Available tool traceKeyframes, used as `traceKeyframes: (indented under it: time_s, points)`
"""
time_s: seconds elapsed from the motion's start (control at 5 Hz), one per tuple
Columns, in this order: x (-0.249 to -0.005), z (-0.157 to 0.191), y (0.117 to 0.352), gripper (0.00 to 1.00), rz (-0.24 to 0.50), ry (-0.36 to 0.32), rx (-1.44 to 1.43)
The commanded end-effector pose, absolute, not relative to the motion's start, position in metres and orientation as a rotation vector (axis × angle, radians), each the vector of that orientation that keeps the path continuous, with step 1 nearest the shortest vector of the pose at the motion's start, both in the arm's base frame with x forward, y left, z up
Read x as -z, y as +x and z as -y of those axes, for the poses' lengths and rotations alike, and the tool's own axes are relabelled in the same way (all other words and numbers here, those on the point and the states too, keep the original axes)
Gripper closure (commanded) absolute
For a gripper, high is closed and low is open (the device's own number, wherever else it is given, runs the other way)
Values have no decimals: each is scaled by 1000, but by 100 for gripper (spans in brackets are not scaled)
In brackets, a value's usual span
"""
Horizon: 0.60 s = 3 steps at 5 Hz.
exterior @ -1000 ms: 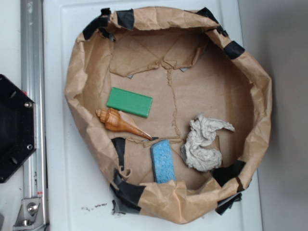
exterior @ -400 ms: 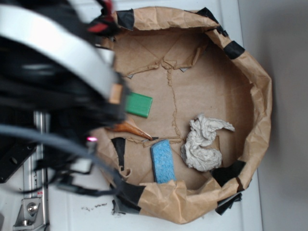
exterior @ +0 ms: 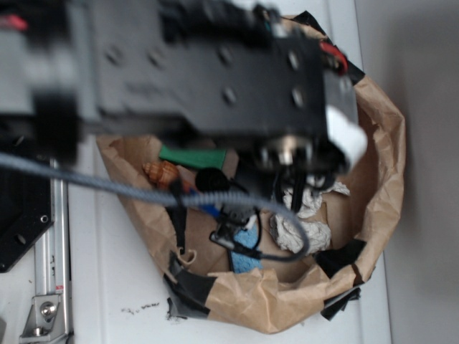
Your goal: Grab the blue sponge.
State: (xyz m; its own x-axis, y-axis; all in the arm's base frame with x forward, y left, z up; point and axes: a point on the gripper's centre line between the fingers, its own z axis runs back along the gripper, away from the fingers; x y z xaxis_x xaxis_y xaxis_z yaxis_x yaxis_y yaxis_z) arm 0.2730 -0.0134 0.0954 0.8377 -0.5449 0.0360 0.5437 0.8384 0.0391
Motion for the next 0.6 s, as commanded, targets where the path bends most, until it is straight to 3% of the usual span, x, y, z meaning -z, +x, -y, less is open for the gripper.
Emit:
traceKeyframes:
  time_s: [0.0,0.4]
  points:
    - [-53,59,248,0,38,117,1024]
    - [-41,74,251,0,51,-20,1150]
